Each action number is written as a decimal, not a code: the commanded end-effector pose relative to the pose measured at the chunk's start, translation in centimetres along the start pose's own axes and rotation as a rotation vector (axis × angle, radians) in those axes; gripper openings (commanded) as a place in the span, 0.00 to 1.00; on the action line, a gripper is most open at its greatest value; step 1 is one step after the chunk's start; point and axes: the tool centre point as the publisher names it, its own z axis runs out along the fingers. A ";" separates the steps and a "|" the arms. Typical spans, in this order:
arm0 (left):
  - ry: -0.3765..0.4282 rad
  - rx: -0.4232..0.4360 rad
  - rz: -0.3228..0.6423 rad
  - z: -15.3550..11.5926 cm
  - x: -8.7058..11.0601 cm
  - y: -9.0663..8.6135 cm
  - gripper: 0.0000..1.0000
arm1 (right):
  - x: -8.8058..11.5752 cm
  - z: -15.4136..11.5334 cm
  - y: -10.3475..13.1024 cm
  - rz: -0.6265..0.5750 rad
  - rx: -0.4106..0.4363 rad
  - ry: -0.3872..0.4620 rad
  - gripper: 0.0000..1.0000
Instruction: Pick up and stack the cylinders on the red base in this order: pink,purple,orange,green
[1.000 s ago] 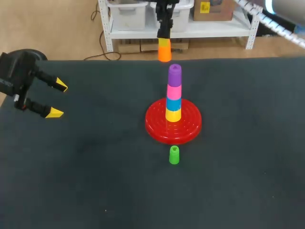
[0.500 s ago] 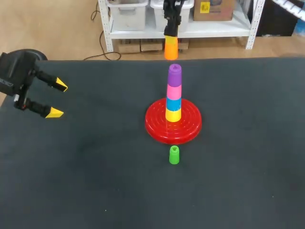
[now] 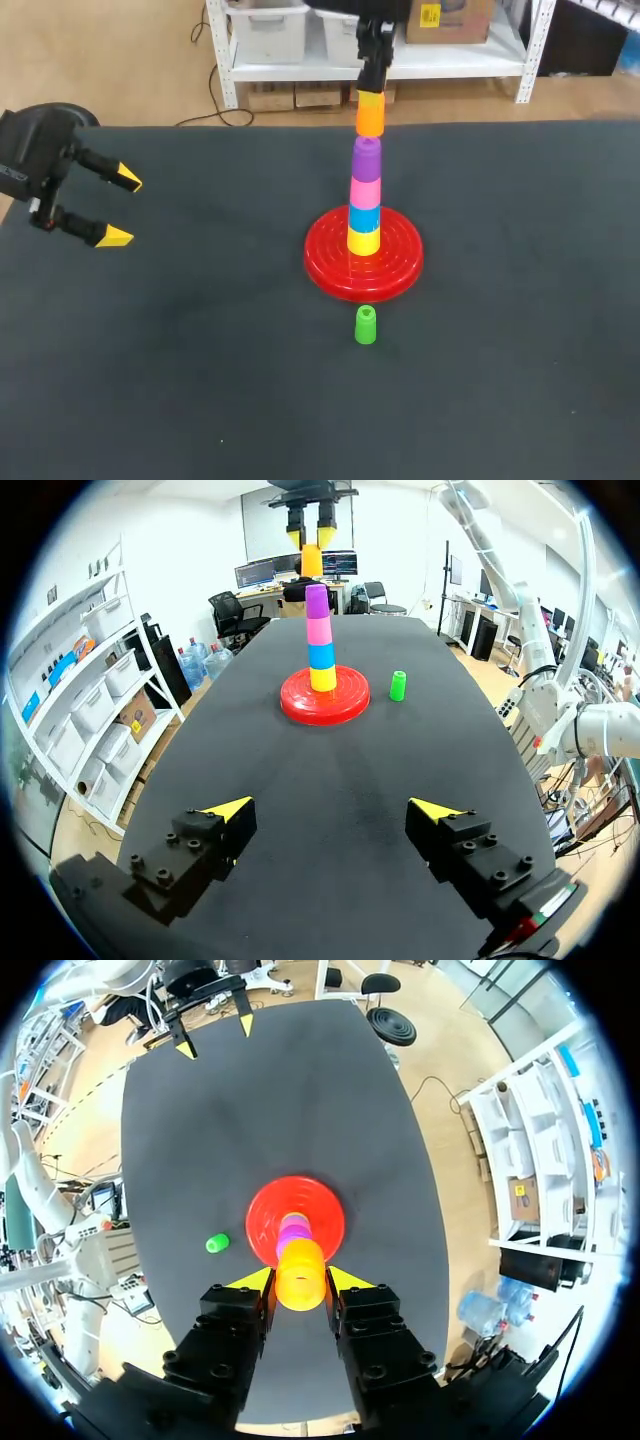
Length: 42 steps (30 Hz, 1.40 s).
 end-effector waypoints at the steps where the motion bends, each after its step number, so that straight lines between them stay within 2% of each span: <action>1: -0.002 -0.004 0.002 0.0 0.1 -0.1 1.00 | 0.5 0.6 0.4 0.001 0.041 -0.014 0.00; 21: -0.002 -0.004 0.002 0.0 0.1 -0.1 1.00 | 0.0 1.8 -0.2 -0.017 0.003 0.003 0.00; 42: -0.002 -0.004 0.002 0.0 0.1 -0.1 1.00 | -0.3 1.2 0.5 -0.026 0.024 0.003 0.00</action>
